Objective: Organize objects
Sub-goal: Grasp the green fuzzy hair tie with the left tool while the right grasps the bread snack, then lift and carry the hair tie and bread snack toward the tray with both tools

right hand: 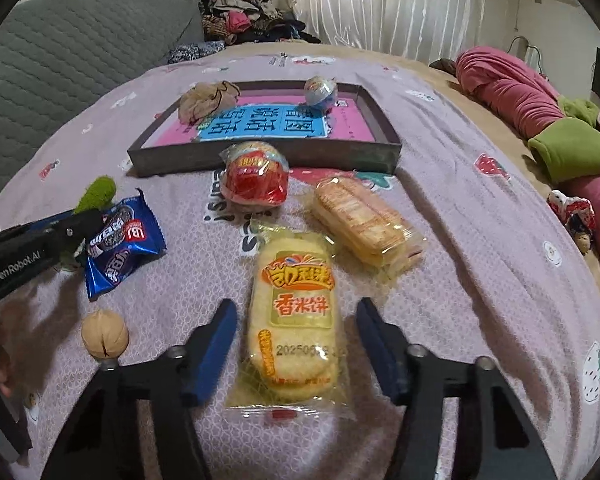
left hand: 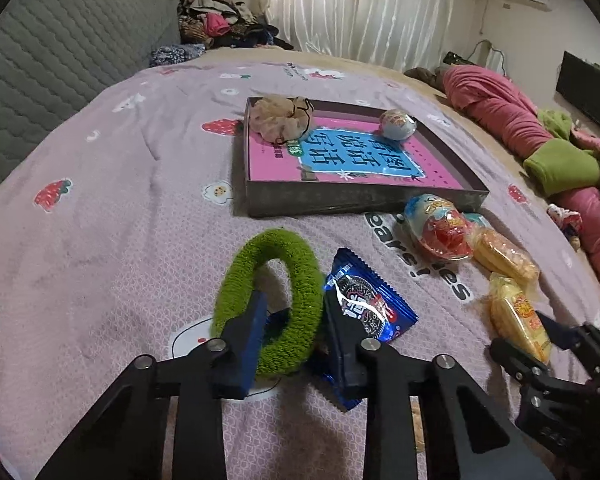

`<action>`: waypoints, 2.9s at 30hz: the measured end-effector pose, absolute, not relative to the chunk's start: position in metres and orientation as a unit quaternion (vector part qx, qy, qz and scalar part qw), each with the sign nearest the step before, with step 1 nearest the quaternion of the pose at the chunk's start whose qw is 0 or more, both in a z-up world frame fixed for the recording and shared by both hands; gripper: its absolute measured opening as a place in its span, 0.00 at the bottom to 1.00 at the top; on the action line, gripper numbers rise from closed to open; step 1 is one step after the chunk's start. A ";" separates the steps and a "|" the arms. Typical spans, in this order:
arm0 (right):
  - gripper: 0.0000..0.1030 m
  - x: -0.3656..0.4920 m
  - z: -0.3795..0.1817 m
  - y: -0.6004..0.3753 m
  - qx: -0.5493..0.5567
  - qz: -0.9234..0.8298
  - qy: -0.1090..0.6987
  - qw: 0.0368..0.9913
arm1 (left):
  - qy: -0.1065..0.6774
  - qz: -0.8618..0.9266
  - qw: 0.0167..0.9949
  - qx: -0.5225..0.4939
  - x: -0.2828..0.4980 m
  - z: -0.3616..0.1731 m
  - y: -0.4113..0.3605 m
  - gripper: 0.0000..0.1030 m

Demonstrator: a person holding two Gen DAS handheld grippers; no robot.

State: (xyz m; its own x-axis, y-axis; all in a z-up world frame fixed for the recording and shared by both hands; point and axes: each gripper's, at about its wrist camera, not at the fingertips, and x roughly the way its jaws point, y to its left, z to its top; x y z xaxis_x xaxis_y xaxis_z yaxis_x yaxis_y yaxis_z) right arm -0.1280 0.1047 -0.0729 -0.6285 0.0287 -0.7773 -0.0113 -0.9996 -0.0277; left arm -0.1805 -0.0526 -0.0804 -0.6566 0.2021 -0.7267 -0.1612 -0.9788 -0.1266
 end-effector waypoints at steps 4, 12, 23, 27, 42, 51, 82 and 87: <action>0.42 -0.128 -0.075 0.100 -0.429 0.903 -0.015 -0.001 | -0.033 0.907 0.110 -0.405 -0.180 -0.081 -0.053 0.13; 0.38 -0.120 -0.067 0.097 -0.411 0.911 -0.003 -0.030 | -0.023 0.908 0.115 -0.403 -0.175 -0.080 -0.048 0.11; 0.38 -0.113 -0.062 0.105 -0.398 0.916 0.028 -0.046 | -0.018 0.912 0.123 -0.391 -0.153 -0.071 -0.034 0.11; 0.38 -0.109 -0.058 0.105 -0.392 0.918 0.030 -0.052 | -0.019 0.915 0.114 -0.386 -0.145 -0.066 -0.037 0.11; 0.38 -0.088 -0.026 0.110 -0.350 0.933 0.035 -0.071 | -0.011 0.928 0.100 -0.358 -0.101 -0.044 -0.026 0.11; 0.38 -0.075 -0.004 0.112 -0.319 0.944 0.029 -0.079 | -0.010 0.940 0.092 -0.329 -0.079 -0.019 -0.024 0.12; 0.38 -0.051 0.055 0.129 -0.244 0.966 0.034 -0.081 | 0.007 0.954 0.126 -0.270 -0.068 0.062 0.005 0.12; 0.38 -0.052 0.067 0.129 -0.236 0.968 0.029 -0.082 | 0.008 0.957 0.127 -0.262 -0.076 0.074 0.006 0.12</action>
